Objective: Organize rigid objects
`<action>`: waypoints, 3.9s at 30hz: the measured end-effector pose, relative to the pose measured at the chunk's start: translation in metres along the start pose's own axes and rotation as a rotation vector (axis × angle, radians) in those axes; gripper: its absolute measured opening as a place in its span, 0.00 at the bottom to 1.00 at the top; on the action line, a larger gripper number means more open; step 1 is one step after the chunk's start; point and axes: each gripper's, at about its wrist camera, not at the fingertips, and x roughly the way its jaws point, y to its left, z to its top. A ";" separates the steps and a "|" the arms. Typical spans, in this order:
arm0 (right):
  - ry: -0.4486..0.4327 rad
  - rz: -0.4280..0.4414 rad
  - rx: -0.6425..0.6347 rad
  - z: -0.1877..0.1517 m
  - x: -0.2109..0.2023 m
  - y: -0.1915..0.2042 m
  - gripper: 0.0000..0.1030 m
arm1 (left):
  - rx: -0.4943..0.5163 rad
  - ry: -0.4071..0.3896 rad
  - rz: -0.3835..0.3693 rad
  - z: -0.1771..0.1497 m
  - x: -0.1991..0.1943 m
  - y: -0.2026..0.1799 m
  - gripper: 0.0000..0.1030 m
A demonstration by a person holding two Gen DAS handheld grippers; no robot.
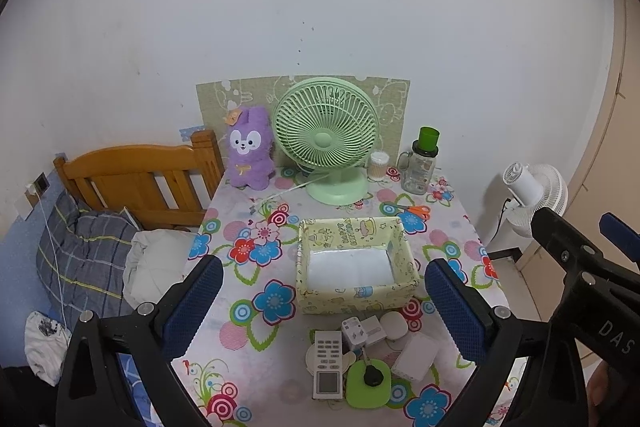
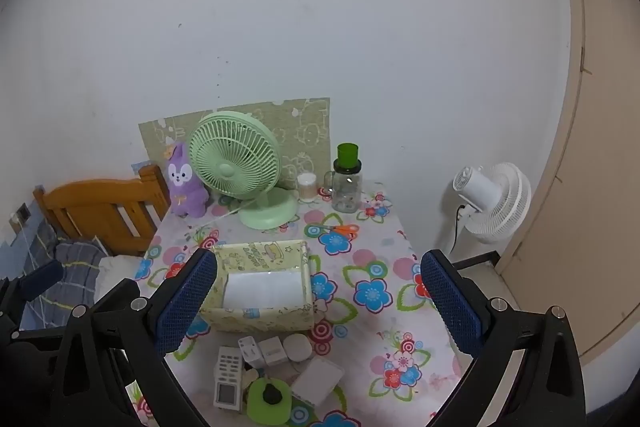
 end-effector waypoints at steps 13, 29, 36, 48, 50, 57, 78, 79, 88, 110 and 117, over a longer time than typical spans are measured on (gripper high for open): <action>-0.012 0.008 -0.003 0.003 0.003 0.004 1.00 | -0.010 -0.008 0.024 0.003 0.005 0.003 0.99; -0.019 0.003 0.005 -0.002 0.010 0.006 1.00 | -0.020 -0.018 0.037 0.005 0.008 0.002 0.99; -0.028 0.012 0.019 -0.001 0.011 0.004 1.00 | -0.023 -0.021 0.037 0.007 0.008 0.002 0.99; -0.074 0.039 0.059 -0.001 0.006 0.001 1.00 | -0.025 -0.030 0.038 0.009 0.009 0.004 0.99; -0.066 0.035 0.055 -0.001 0.006 0.002 1.00 | -0.025 -0.032 0.037 0.009 0.008 0.004 0.99; -0.074 0.024 0.044 -0.003 0.003 0.000 1.00 | -0.020 -0.034 0.037 0.007 0.007 0.004 0.99; 0.024 -0.031 0.049 -0.010 0.021 -0.009 1.00 | 0.015 -0.011 0.030 -0.005 0.022 -0.006 0.99; 0.020 -0.039 0.046 -0.013 0.022 -0.009 1.00 | 0.018 -0.014 0.029 -0.006 0.023 -0.007 0.99; 0.030 -0.059 0.056 -0.033 0.043 -0.013 1.00 | 0.037 0.039 0.018 -0.020 0.048 -0.011 0.99; 0.187 -0.058 0.055 -0.119 0.132 -0.011 1.00 | -0.008 0.189 0.068 -0.091 0.138 0.000 0.98; 0.232 -0.079 0.060 -0.150 0.164 -0.013 1.00 | 0.017 0.243 0.077 -0.121 0.172 -0.001 0.98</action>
